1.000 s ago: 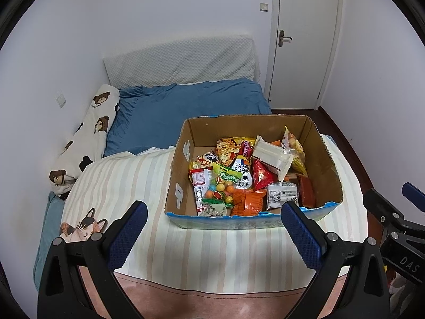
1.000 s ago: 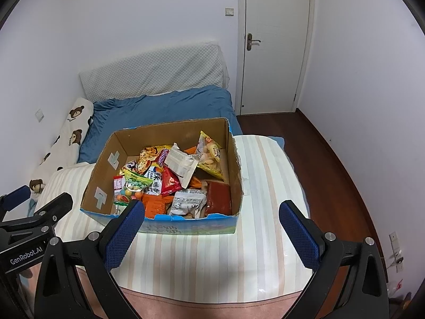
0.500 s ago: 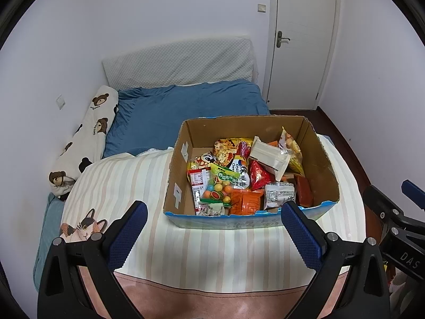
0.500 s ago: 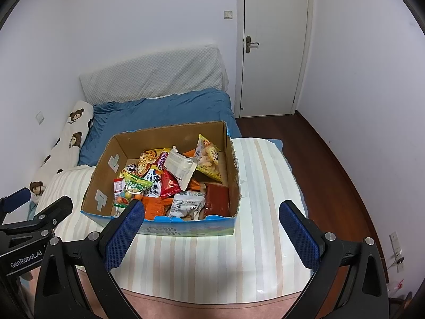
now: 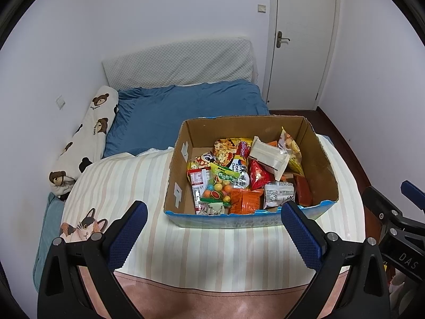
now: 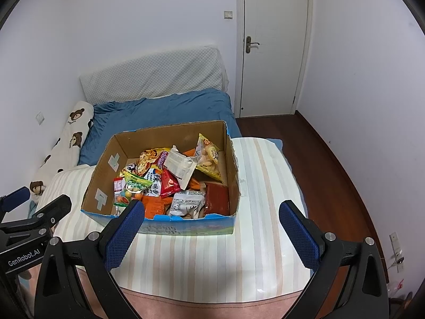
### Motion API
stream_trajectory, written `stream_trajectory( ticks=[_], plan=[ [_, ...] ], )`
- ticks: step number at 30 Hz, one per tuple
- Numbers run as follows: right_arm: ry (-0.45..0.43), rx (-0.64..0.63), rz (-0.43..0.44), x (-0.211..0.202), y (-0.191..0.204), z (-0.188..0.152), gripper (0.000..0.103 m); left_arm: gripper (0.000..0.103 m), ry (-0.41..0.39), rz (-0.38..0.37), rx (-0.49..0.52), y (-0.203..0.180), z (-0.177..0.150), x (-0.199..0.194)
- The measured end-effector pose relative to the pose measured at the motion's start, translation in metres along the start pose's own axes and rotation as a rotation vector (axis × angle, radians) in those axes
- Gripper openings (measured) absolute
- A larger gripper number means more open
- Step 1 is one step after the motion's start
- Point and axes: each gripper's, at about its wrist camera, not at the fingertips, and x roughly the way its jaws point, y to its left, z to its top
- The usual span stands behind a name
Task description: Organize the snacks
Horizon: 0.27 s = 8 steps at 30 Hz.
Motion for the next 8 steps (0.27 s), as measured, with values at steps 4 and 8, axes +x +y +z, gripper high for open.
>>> stream_trajectory(
  ticks=[4,8],
  plan=[
    [-0.002,0.0,0.0,-0.0001,0.0,0.0001,0.103,0.103,-0.002,0.0,0.002,-0.0002,-0.0003,0.0006],
    [-0.007,-0.001,-0.001,-0.002,-0.0004,0.0007,0.103,0.103,-0.012,0.004,0.005,-0.0007,-0.0009,-0.0009]
  ],
)
